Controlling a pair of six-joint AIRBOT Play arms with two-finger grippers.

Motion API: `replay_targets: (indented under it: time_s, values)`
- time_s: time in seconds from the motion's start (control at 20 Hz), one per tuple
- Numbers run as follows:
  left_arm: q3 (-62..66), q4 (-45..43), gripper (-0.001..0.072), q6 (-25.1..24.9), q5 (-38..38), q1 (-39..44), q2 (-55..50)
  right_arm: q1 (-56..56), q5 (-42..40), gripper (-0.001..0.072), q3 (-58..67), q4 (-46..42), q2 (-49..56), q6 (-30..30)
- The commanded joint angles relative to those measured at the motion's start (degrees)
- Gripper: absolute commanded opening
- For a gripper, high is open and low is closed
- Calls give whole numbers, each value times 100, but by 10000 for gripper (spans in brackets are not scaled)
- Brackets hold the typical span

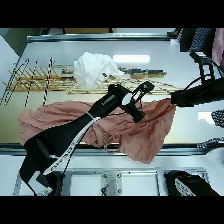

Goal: Fold the clothes and pants, and hang the long-sleeved shirts on hangers.

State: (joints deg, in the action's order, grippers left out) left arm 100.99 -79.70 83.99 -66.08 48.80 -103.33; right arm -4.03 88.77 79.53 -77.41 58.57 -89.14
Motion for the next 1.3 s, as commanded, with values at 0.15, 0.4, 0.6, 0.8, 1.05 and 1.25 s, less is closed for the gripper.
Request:
replay_targets:
  time_s: [0.15, 0.4, 0.6, 0.8, 1.05, 1.25]
  values:
    - [476, -1397, 586, 1163, 118, 15, -688, 2, 4, 9, -2, 0, 2, -2]
    - [1303, -1676, 8, 1292, -157, -330, -586, 7, 2, 8, 2, -76, 2, 232]
    - [1565, -1670, 8, 1290, -592, -704, 498, 15, 2, 8, 4, -706, 2, 240]
    - [459, -1620, 8, 1290, -1126, -673, 2046, 11, -85, 9, 9, -730, 2, 236]
    - [70, -1624, 8, 1379, -1259, -391, 3272, 7, -879, 8, 398, -595, 4, 212]
    - [-11, -1622, 8, 1982, -1698, -210, 3499, -4, -1567, 8, 525, -535, 149, -153]
